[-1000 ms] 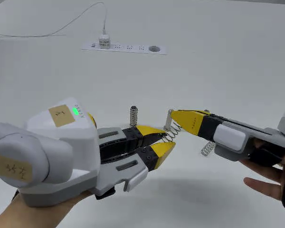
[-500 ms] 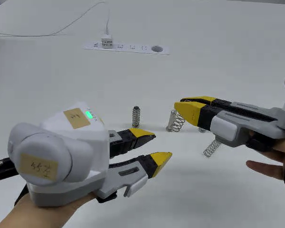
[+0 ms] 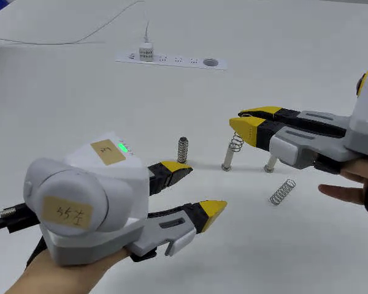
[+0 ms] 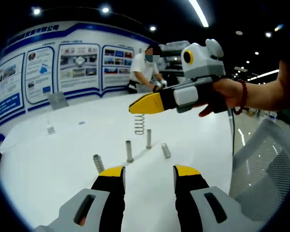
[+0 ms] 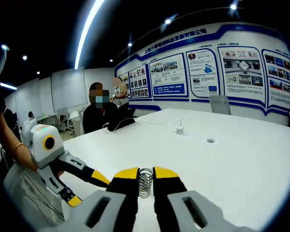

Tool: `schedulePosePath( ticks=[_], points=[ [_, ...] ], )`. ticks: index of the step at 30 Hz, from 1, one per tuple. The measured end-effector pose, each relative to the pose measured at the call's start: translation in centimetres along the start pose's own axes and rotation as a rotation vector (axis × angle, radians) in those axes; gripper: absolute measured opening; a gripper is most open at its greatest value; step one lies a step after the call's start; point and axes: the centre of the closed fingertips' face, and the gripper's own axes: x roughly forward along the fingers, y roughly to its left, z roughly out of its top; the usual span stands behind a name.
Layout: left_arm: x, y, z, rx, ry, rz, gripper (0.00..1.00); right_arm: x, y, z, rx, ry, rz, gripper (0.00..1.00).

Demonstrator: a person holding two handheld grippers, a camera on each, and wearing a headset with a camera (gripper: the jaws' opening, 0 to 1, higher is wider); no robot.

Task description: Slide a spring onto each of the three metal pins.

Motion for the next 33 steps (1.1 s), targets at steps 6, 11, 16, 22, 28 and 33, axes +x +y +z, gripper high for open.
schedulePosePath(
  ticks=[6,11,16,22,28,33],
  points=[
    [0.0,0.2,-0.3,-0.023,0.009,0.011,0.46,0.8,-0.9,-0.6,-0.033,0.018,-0.017,0.12],
    [0.0,0.6,-0.3,-0.039,0.007,0.025,0.5,1.5,-1.9,-1.0,-0.039,0.029,-0.037,0.12],
    [0.0,1.0,-0.4,-0.048,0.011,0.035,0.52,2.1,-2.9,-1.3,-0.045,0.034,-0.058,0.12],
    [0.0,1.4,-0.5,-0.053,0.017,0.052,0.56,2.6,-3.9,-2.0,-0.053,0.051,-0.081,0.12],
    [0.1,1.7,-0.7,-0.057,0.022,0.065,0.61,2.9,-4.2,-2.7,-0.045,0.064,-0.088,0.12],
    [0.0,1.8,-0.7,-0.063,0.022,0.07,0.62,3.1,-4.3,-3.1,-0.045,0.069,-0.095,0.12]
  ],
)
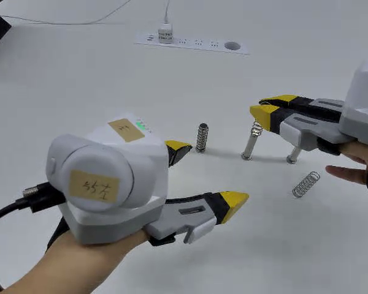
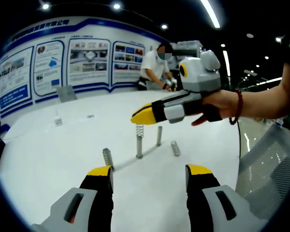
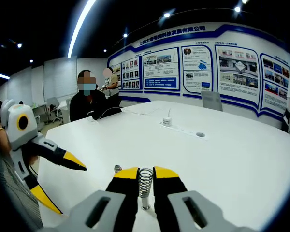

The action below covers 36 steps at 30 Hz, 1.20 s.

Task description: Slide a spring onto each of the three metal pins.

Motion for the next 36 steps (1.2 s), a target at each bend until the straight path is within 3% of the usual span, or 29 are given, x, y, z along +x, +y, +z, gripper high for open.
schedulePosePath(
  ticks=[13,36],
  points=[
    [0.0,0.2,-0.2,-0.011,0.006,0.009,0.64,0.3,0.1,-1.2,-0.002,0.024,-0.005,0.12],
    [0.1,0.2,-0.4,-0.022,0.02,0.013,0.65,1.2,0.3,-4.5,-0.005,0.112,-0.015,0.12]
  ],
)
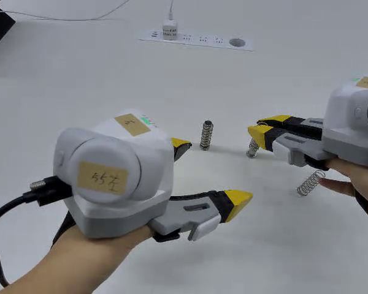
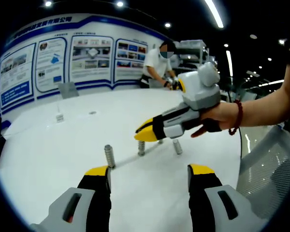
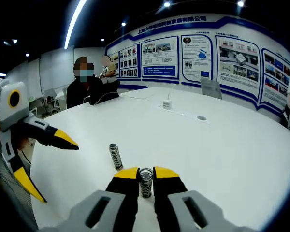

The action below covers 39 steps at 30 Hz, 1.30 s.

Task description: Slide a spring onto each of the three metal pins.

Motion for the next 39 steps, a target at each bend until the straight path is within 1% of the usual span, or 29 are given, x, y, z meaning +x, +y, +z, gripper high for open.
schedulePosePath(
  ticks=[8,16,18,20,23,26,33,35,39],
  points=[
    [0.1,-0.2,-0.1,0.004,0.006,-0.006,0.65,0.3,-0.1,-0.9,0.026,0.026,-0.003,0.12],
    [0.1,-0.3,-0.2,0.009,0.01,-0.008,0.64,0.4,-0.1,-1.0,0.034,0.032,-0.001,0.12],
    [0.1,-0.2,-0.2,0.012,0.012,-0.006,0.64,0.3,-0.1,-1.0,0.035,0.031,-0.002,0.16],
    [0.1,-0.2,-0.2,0.014,0.012,-0.005,0.64,0.1,0.0,-0.8,0.036,0.027,-0.002,0.2],
    [0.1,-0.1,-0.1,0.015,0.008,-0.001,0.64,-0.3,0.1,-0.4,0.031,0.022,-0.003,0.2],
    [0.1,-0.2,-0.1,0.018,0.007,-0.002,0.65,-0.8,0.2,0.1,0.046,0.011,-0.008,0.24],
    [0.5,-1.3,0.5,0.042,-0.005,-0.029,0.65,-2.3,0.4,1.2,0.077,-0.017,-0.007,0.31],
    [0.5,-1.6,0.5,0.049,-0.003,-0.037,0.65,-2.8,0.4,1.5,0.09,-0.023,-0.011,0.33],
    [0.5,-2.2,0.6,0.081,0.004,-0.048,0.64,-3.8,0.5,2.0,0.112,-0.035,-0.013,0.37]
  ],
)
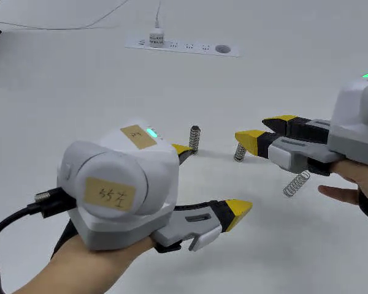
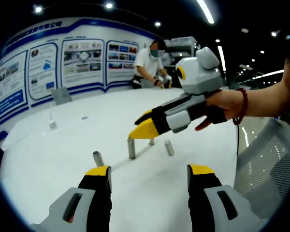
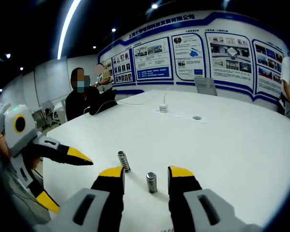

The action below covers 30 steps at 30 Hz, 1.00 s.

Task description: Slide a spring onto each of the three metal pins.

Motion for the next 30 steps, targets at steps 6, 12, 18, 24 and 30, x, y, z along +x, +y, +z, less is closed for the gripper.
schedulePosePath(
  ticks=[6,12,18,24,30],
  points=[
    [0.6,-0.8,0.7,0.019,-0.008,-0.023,0.63,-1.5,0.1,1.0,0.021,-0.029,-0.007,0.41],
    [1.9,-1.4,1.3,0.0,-0.016,-0.042,0.62,-3.1,-0.1,1.5,0.039,-0.046,-0.018,0.45],
    [3.6,-1.6,1.7,-0.049,-0.02,-0.052,0.59,-4.6,-1.0,1.7,0.041,-0.061,-0.046,0.45],
    [5.0,-2.3,1.9,-0.049,-0.02,-0.067,0.57,-5.9,-2.1,1.3,0.047,-0.062,-0.077,0.45],
    [6.5,-3.3,1.6,-0.036,-0.009,-0.086,0.54,-7.0,-3.0,0.7,0.057,-0.064,-0.104,0.45]
  ],
)
